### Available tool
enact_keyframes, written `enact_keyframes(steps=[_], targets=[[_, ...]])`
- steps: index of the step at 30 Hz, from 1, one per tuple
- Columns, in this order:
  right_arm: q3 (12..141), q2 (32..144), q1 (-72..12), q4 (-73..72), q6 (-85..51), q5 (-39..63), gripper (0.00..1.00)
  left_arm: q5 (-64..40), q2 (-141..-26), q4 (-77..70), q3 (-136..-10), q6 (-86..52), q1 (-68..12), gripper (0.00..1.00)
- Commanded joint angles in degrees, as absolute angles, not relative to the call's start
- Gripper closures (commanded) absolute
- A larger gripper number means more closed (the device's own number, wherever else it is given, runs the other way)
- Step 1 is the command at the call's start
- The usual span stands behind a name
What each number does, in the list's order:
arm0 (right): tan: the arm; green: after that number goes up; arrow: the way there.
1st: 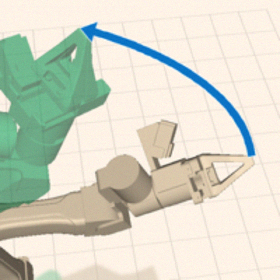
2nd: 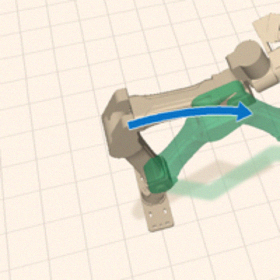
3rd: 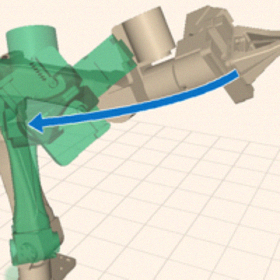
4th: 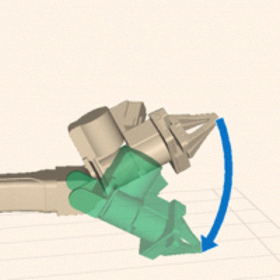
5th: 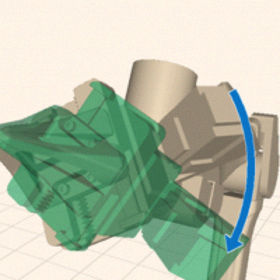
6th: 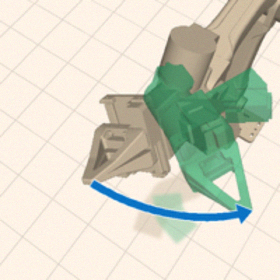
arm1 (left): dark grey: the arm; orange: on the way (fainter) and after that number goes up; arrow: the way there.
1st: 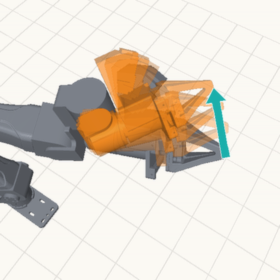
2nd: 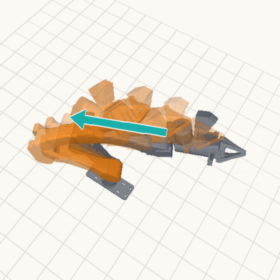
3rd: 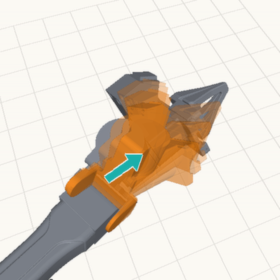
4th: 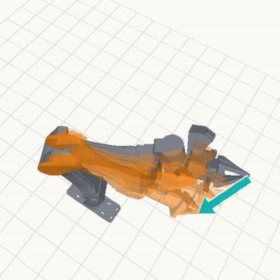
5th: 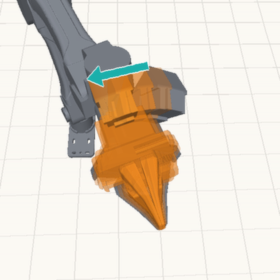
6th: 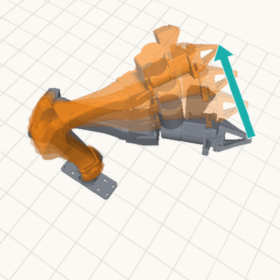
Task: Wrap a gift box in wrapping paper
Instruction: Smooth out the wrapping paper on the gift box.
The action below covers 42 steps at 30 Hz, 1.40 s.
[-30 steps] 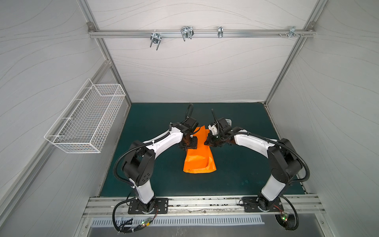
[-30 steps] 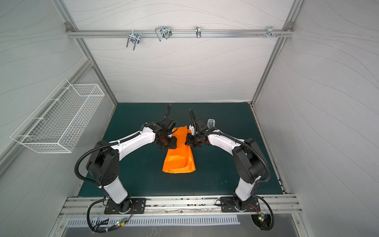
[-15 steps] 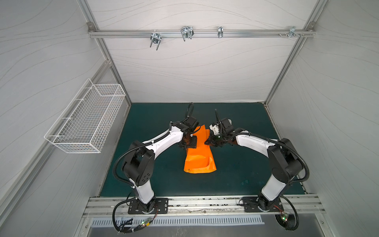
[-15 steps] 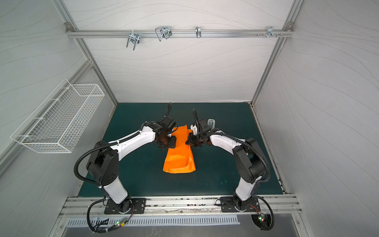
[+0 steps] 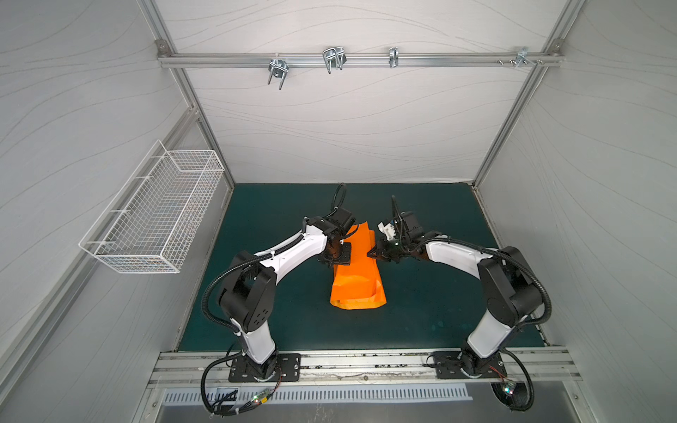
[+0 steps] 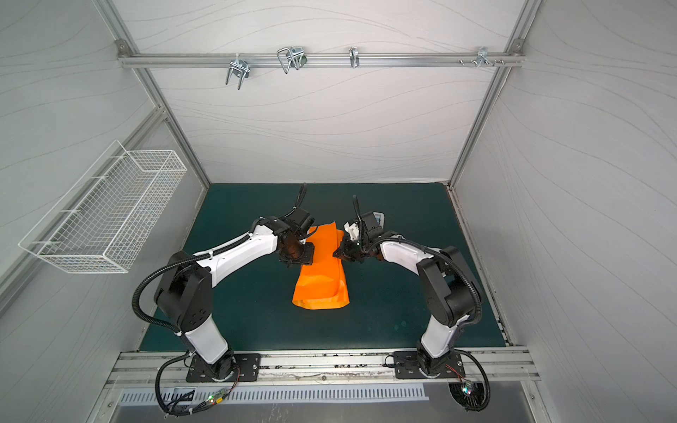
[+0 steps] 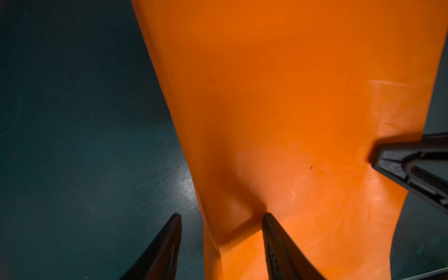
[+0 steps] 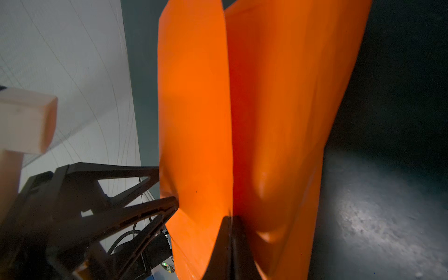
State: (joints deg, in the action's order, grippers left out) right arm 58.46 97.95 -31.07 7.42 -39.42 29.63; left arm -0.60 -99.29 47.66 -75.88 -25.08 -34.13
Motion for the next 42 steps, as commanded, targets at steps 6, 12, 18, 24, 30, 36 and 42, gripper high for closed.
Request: enact_keyframes(steps=[6, 12, 18, 24, 30, 36, 42], targets=[[54.76, 97.5, -29.44, 11.38, -38.43, 24.97, 1.0, -0.02, -101.34, 48.39, -79.45, -24.3, -33.94, 0.44], [55.3, 97.49, -29.29, 11.84, -38.35, 24.81, 1.0, -0.79, -102.54, 48.09, -80.4, -24.43, -34.01, 0.45], [54.49, 96.5, -28.39, 11.96, -38.29, 24.32, 1.0, -1.05, -103.01, 47.95, -80.68, -24.52, -34.11, 0.45], [54.15, 96.32, -28.3, 11.93, -38.03, 24.18, 1.0, -1.05, -103.27, 47.73, -80.19, -24.52, -34.19, 0.45], [54.22, 96.42, -28.3, 12.03, -38.1, 23.96, 1.0, -0.8, -103.36, 47.64, -80.03, -24.52, -34.14, 0.45], [54.36, 96.42, -28.3, 13.14, -37.33, 22.47, 1.0, -0.94, -103.85, 47.64, -80.22, -24.52, -34.11, 0.45], [54.75, 96.83, -28.37, 15.02, -36.22, 19.9, 1.0, -0.88, -104.0, 47.5, -80.22, -24.7, -34.36, 0.45]])
